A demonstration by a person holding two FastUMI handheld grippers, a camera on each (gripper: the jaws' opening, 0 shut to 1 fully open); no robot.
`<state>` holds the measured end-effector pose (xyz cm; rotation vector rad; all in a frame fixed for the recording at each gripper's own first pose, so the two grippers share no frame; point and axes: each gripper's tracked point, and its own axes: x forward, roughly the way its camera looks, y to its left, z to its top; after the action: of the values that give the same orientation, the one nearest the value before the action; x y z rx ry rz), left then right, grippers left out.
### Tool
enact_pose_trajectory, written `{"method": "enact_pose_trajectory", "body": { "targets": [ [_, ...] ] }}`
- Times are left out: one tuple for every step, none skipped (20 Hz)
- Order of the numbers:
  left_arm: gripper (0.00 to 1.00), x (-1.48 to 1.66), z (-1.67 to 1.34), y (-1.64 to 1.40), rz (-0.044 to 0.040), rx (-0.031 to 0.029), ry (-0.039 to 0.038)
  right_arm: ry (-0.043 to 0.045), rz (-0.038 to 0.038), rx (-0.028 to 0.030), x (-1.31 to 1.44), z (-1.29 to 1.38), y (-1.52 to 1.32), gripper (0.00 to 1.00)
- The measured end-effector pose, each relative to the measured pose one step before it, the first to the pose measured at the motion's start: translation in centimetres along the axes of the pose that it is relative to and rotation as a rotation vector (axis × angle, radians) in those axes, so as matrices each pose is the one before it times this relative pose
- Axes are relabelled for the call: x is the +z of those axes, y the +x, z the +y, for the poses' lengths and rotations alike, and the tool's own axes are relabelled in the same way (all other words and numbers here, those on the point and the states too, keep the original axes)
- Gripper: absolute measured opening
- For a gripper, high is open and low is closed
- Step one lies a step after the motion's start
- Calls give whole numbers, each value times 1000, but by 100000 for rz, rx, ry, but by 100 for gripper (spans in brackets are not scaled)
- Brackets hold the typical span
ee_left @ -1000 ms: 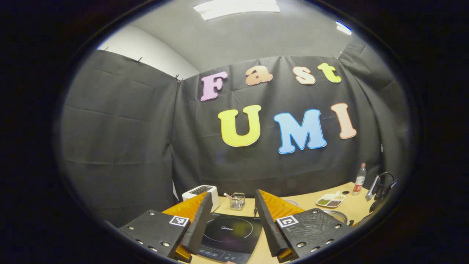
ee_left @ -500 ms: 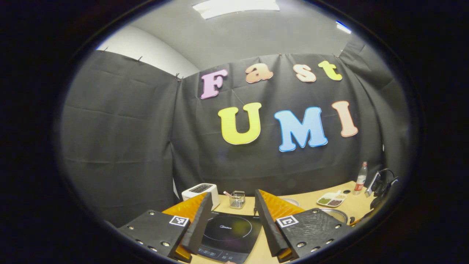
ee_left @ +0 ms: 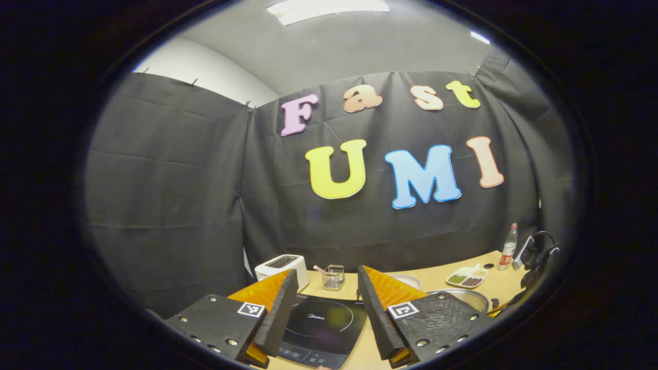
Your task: First push the handle of the pot to place it horizontally, then grasp the pot with both hands and set it on the induction cooktop.
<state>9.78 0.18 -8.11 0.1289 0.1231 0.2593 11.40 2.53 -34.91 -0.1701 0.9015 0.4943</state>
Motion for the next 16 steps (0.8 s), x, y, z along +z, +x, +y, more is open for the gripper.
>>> {"method": "enact_pose_trajectory", "body": {
  "targets": [
    [68,-60,-45,94,228,243,158,383,-80,-249,136,-195,167,2],
    [68,-117,-130,-55,213,133,224,371,-130,-215,90,-258,145,2],
    [68,0,-7,93,149,296,325,336,-201,-237,173,-302,137,2],
    [68,37,-48,-27,21,267,315,170,-194,-202,94,-219,155,2],
    [68,21,-24,-32,87,346,261,205,-235,-255,160,-319,141,0],
    [68,-168,-81,-37,174,246,225,302,-211,-257,113,-267,248,2],
    [68,-78,-108,56,299,262,268,494,-231,-230,162,-310,173,2],
    [68,-100,-125,109,349,233,362,553,-263,-162,140,-219,132,2],
    [68,-99,-208,34,395,289,391,578,-281,-105,175,-203,168,2],
    [68,-224,-216,-93,339,155,296,352,-431,-209,134,-245,246,2],
    [68,-141,-242,-53,448,102,221,516,-272,-292,474,-283,-143,2],
    [68,-189,-284,94,423,40,78,627,-638,-1066,-175,-317,469,5],
    [68,-289,-322,117,497,-48,-31,148,-651,-1615,204,-370,122,2],
    [68,-261,-326,25,617,-144,-139,-289,-509,-1335,74,-247,35,2],
    [68,-258,-280,56,195,-168,-294,-248,-645,-626,149,-147,-56,2],
    [68,-271,-365,220,278,-514,-422,-191,-963,-971,129,-207,-132,2]
  ]
}}
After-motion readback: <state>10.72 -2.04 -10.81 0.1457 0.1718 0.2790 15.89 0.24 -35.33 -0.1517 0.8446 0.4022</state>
